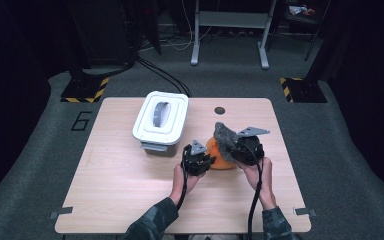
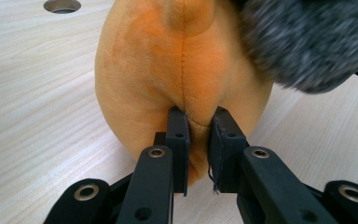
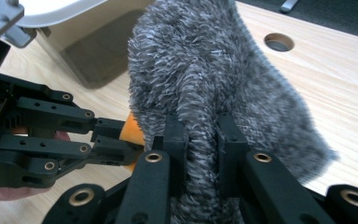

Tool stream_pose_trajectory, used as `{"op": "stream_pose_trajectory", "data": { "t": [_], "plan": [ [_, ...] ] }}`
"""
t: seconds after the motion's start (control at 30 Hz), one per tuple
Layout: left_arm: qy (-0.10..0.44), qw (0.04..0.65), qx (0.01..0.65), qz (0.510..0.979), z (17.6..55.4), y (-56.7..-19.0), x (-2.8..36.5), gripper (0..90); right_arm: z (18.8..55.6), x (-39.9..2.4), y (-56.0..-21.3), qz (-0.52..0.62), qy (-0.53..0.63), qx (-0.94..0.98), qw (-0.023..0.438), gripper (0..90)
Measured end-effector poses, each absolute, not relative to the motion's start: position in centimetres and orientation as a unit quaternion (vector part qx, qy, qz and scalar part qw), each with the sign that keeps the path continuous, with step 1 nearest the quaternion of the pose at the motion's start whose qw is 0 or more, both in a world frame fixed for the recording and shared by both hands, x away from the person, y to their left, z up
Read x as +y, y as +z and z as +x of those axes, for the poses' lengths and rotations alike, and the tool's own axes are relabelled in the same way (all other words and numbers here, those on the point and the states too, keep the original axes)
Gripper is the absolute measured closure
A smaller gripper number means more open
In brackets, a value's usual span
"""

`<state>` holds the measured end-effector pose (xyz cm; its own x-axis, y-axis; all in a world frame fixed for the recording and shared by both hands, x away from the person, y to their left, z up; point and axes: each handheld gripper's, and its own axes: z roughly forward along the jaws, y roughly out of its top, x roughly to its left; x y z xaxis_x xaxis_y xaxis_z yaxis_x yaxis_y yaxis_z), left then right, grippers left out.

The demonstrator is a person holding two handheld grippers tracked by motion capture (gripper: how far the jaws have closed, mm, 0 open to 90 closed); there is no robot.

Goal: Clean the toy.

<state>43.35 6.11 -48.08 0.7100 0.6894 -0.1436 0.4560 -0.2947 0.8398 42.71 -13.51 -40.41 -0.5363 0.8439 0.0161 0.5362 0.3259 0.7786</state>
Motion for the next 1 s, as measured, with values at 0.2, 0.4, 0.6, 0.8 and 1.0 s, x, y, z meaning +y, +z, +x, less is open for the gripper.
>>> {"op": "stream_pose_trajectory", "data": {
  "t": [0.2,0.4,0.6,0.8,1.0],
  "plan": [
    [0.122,0.473,0.36,0.795,43.4,-48.1,6.1,79.5,43.3,-13.8,-41.2,0.44,0.374,0.79,0.204,77.8],
    [0.12,0.472,0.361,0.796,43.5,-48.2,6.2,79.5,43.5,-15.1,-41.7,0.467,0.356,0.78,0.217,77.8],
    [0.119,0.471,0.358,0.797,43.4,-48.3,6.1,79.5,44.1,-17.2,-43.5,0.498,0.345,0.77,0.201,77.7],
    [0.12,0.471,0.358,0.798,43.5,-48.3,6.2,79.5,44.4,-18.1,-44.4,0.518,0.337,0.763,0.189,77.7],
    [0.12,0.471,0.358,0.797,43.5,-48.3,6.1,79.5,44.9,-18.9,-45.8,0.532,0.324,0.761,0.18,77.8]
  ]
}}
